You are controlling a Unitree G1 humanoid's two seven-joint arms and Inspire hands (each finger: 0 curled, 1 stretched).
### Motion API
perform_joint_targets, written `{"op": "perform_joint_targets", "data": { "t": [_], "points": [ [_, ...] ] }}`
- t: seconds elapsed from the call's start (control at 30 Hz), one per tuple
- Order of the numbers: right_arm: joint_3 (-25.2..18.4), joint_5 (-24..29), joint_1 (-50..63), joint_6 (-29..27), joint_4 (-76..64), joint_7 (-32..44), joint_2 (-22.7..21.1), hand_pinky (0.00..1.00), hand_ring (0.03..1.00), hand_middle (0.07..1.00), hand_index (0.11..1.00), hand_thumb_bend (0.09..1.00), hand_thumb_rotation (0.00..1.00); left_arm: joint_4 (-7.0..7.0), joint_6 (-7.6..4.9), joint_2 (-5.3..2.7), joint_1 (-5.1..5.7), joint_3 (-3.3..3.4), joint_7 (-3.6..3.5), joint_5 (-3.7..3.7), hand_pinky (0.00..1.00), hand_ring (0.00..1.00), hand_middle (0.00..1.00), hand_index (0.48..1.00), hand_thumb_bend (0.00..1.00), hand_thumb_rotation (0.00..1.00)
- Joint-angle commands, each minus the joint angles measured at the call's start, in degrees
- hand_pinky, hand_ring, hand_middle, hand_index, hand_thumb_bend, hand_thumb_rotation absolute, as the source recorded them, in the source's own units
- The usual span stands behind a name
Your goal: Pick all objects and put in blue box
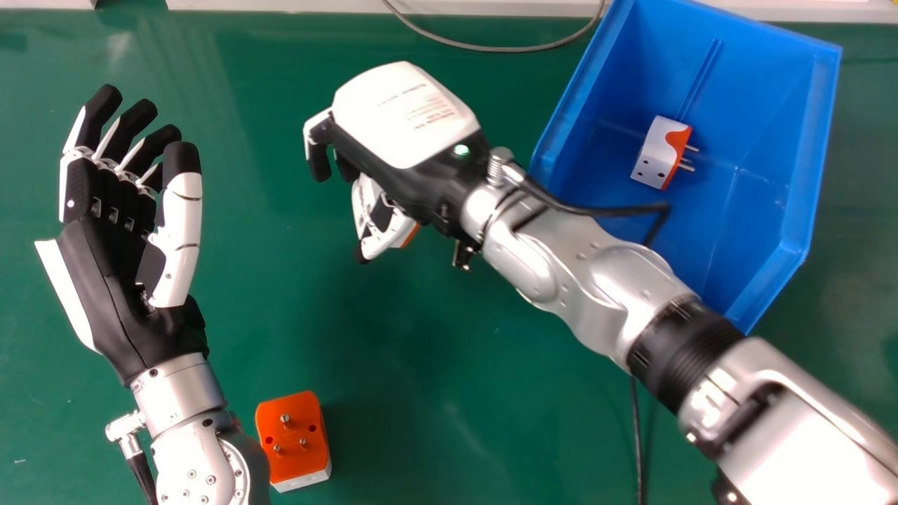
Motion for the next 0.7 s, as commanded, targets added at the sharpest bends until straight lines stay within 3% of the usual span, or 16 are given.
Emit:
{"op": "perform_joint_targets", "data": {
  "t": [0.0,0.23,0.43,0.67],
  "points": [
    [-1.62,0.55,2.17,1.08,-5.35,-0.17,-1.41,0.29,0.376,0.49,0.53,0.512,0.0,-0.48,-0.92,0.26,-0.32,-0.18,-0.21,0.53,0.64,0.7,0.76,0.792,0.66,0.4],
    [-5.11,2.21,9.81,4.72,-19.35,4.21,-3.54,0.29,0.398,0.502,0.507,0.513,0.0,-0.87,-0.62,0.28,0.1,-0.24,-0.56,0.03,0.65,0.7,0.77,0.798,0.66,0.4],
    [-8.92,5.44,15.33,4.66,-28.98,5.69,-4.03,0.28,0.4,0.49,0.509,0.513,0.0,-1.43,-0.27,0.25,0.23,-0.33,-0.28,0.56,0.65,0.71,0.77,0.799,0.66,0.4],
    [-11.56,7.02,19.49,4.86,-37.68,7.12,-4.18,0.29,0.391,0.476,0.517,0.512,0.0,-0.97,-0.22,0.37,-0.08,-0.47,-0.11,1.24,0.64,0.7,0.76,0.797,0.66,0.4]
  ]
}}
